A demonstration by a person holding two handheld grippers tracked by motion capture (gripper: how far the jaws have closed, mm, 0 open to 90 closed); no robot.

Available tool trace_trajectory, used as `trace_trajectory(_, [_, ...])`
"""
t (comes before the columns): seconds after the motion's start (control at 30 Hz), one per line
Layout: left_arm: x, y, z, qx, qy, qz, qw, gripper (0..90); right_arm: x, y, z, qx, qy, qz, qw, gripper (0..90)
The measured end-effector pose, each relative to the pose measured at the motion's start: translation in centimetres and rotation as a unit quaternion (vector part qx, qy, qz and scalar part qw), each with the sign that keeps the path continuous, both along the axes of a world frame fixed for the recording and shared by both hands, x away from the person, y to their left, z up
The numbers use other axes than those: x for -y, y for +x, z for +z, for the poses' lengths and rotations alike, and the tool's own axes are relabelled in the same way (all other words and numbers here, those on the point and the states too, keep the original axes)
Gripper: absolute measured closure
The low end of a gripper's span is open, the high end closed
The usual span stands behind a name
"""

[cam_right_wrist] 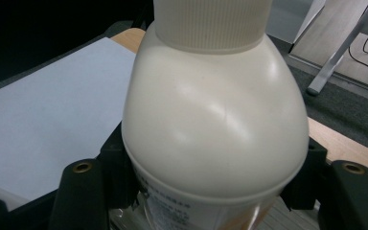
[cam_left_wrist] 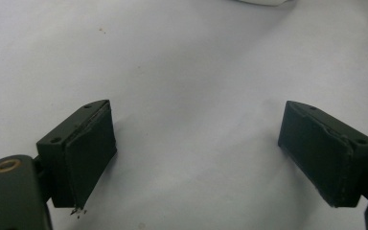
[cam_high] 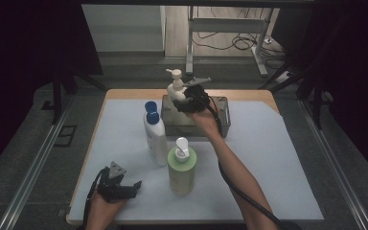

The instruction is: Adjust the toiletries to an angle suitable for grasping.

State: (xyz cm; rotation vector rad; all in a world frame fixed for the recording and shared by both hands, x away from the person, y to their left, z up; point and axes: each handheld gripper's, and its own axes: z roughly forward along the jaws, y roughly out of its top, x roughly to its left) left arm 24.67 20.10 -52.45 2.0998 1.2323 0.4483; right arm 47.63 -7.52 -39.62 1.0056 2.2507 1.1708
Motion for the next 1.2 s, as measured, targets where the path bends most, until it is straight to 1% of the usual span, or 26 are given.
trace_trajectory(0.27, [0.0, 0.0, 0.0, 0.000, 0.000, 0.000, 1.0000, 12.1, 0.1, -0.4, -0.7, -0.006, -0.009, 0.004, 0.9999, 36.7])
trace_trajectory(0.47, [0.0, 0.0, 0.0, 0.000, 0.000, 0.000, 1.0000, 12.1, 0.2, -0.7, -1.0, -0.010, -0.006, 0.003, 0.9999, 36.6])
trace_trajectory(0.63, [0.0, 0.0, 0.0, 0.000, 0.000, 0.000, 1.0000, 12.1, 0.5, -1.0, -1.2, -0.012, -0.011, 0.007, 0.9998, 36.5])
trace_trajectory(0.8, [0.0, 0.0, 0.0, 0.000, 0.000, 0.000, 1.0000, 12.1, 1.0, -1.1, -1.4, -0.016, 0.001, 0.004, 0.9999, 36.2])
trace_trajectory(0.9, [0.0, 0.0, 0.0, 0.000, 0.000, 0.000, 1.0000, 12.1, 1.0, -1.3, -1.4, -0.011, -0.002, 0.008, 0.9999, 35.9])
trace_trajectory(1.03, [0.0, 0.0, 0.0, 0.000, 0.000, 0.000, 1.0000, 12.1, 1.0, -1.2, -1.5, -0.012, 0.002, 0.009, 0.9999, 35.5])
trace_trajectory(1.2, [0.0, 0.0, 0.0, 0.000, 0.000, 0.000, 1.0000, 12.1, 1.2, -1.3, -1.4, -0.013, 0.000, 0.013, 0.9998, 35.1])
